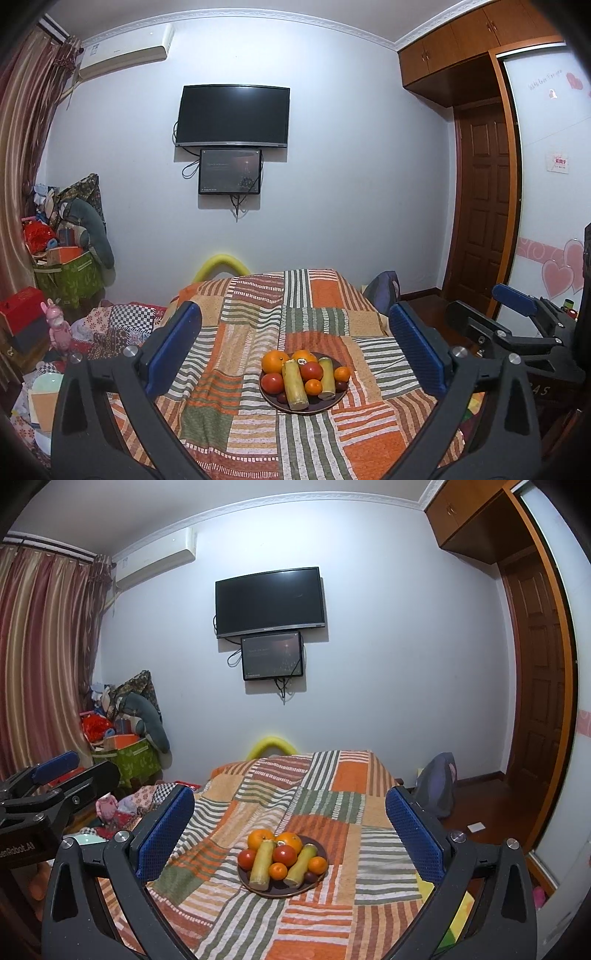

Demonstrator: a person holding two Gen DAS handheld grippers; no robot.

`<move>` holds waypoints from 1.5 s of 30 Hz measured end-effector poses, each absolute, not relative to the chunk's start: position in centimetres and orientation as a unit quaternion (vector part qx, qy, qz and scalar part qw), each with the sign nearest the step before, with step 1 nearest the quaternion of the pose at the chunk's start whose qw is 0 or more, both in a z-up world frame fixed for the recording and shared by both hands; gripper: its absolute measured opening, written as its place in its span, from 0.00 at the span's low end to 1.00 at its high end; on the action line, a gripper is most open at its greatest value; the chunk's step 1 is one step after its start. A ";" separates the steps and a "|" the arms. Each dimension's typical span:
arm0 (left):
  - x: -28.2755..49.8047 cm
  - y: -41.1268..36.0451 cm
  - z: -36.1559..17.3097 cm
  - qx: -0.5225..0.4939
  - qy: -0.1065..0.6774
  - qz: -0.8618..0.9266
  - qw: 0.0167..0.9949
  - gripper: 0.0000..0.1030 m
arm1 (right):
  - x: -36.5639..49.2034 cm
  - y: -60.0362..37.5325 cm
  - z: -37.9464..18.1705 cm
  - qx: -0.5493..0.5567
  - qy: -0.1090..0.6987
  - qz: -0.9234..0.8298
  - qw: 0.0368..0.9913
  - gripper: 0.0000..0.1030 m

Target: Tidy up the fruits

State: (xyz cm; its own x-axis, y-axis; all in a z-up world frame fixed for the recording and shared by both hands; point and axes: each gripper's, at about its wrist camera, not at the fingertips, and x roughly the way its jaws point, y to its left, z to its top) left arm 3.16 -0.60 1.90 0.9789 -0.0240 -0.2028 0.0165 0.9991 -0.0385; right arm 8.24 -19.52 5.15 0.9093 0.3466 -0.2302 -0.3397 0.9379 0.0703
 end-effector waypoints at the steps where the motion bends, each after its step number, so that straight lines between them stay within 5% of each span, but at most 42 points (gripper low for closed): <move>1: 3.1 -0.6 1.9 -0.018 0.102 -0.011 0.995 1.00 | 8.2 -19.5 5.2 0.014 0.120 0.175 0.977 1.00; 45: 3.2 -1.4 2.2 -0.024 0.107 -0.018 0.994 1.00 | 7.9 -19.3 5.7 0.018 0.118 0.174 0.977 1.00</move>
